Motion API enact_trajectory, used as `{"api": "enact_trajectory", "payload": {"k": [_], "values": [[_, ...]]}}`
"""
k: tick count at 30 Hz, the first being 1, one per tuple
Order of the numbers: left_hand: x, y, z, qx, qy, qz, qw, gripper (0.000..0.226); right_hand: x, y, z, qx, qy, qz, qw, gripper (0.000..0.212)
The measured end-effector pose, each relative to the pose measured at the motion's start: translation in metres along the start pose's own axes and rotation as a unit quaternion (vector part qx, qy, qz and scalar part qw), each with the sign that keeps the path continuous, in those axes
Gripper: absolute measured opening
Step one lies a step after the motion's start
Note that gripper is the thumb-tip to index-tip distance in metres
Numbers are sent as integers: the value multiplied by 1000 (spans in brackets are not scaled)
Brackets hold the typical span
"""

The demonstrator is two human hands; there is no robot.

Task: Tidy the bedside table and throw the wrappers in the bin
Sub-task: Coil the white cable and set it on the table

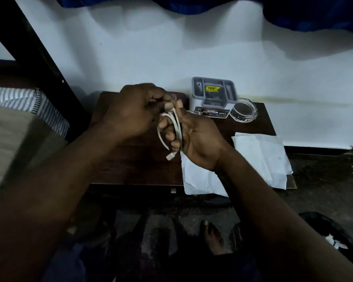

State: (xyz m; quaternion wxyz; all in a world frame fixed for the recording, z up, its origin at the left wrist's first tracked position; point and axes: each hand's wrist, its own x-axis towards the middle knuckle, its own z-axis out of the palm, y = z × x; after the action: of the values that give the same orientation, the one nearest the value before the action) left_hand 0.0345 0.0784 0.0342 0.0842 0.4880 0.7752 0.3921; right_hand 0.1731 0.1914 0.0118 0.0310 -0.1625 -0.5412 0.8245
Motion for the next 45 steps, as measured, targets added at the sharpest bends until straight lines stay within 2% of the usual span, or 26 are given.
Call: {"api": "enact_trajectory", "payload": {"k": [3, 5, 7, 9, 12, 15, 18, 20, 22, 25, 27, 29, 31, 33, 36, 39, 41, 45], "values": [[1, 0, 2, -100, -66, -79, 990, 33, -3, -9, -5, 130, -47, 15, 990, 59], [1, 1, 3, -96, -104, -110, 984, 40, -3, -13, -8, 225, -53, -8, 973, 53], [-2, 5, 6, -88, -179, -135, 971, 37, -2, -16, -12, 313, -54, -54, 947, 44], [-3, 7, 10, -78, -238, -139, 958, 27, -1, -18, -18, 371, -35, -90, 923, 40], [-3, 8, 12, -38, -257, -121, 958, 22, 0, -17, -22, 392, 49, -132, 909, 33], [-5, 10, 11, 34, -287, -90, 953, 20, 6, -12, -19, 322, 135, -185, 919, 30], [-8, 12, 7, 54, -302, -81, 949, 17, 12, -9, -20, 204, 197, -233, 930, 30], [-8, 15, 5, 55, -257, -59, 963, 15, 14, -7, -19, 107, 216, -235, 942, 27], [-7, 19, 1, 70, -180, -33, 981, 15, 15, 0, -17, -12, 232, -225, 946, 25], [-6, 21, -5, 86, -86, 6, 993, 10, 14, 10, -8, -195, 241, -183, 933, 28], [-5, 17, -11, 62, -57, 30, 996, 8, 10, 10, 1, -227, 212, -140, 940, 38], [-5, 10, -15, 57, -33, 37, 997, 13, 5, 8, 11, -166, 163, -61, 971, 56], [-4, 6, -17, 43, -15, 36, 998, 14, 3, 7, 16, -117, 122, -14, 986, 65], [-3, 2, -17, 6, -16, 23, 1000, 14, 3, 8, 18, -50, 85, -10, 995, 64], [0, -2, -15, -43, -58, -27, 997, 8, 2, 3, 16, 12, 25, -7, 1000, 67], [-2, 4, -12, -128, -113, -82, 982, 33, -2, -6, 9, 63, -10, 28, 998, 64], [-4, 9, -9, -195, -127, -119, 965, 37, -5, -13, 5, 98, -34, 41, 994, 62], [-2, 11, -1, -257, -89, -134, 953, 47, -6, -18, 1, 157, -64, 45, 984, 54]]}}
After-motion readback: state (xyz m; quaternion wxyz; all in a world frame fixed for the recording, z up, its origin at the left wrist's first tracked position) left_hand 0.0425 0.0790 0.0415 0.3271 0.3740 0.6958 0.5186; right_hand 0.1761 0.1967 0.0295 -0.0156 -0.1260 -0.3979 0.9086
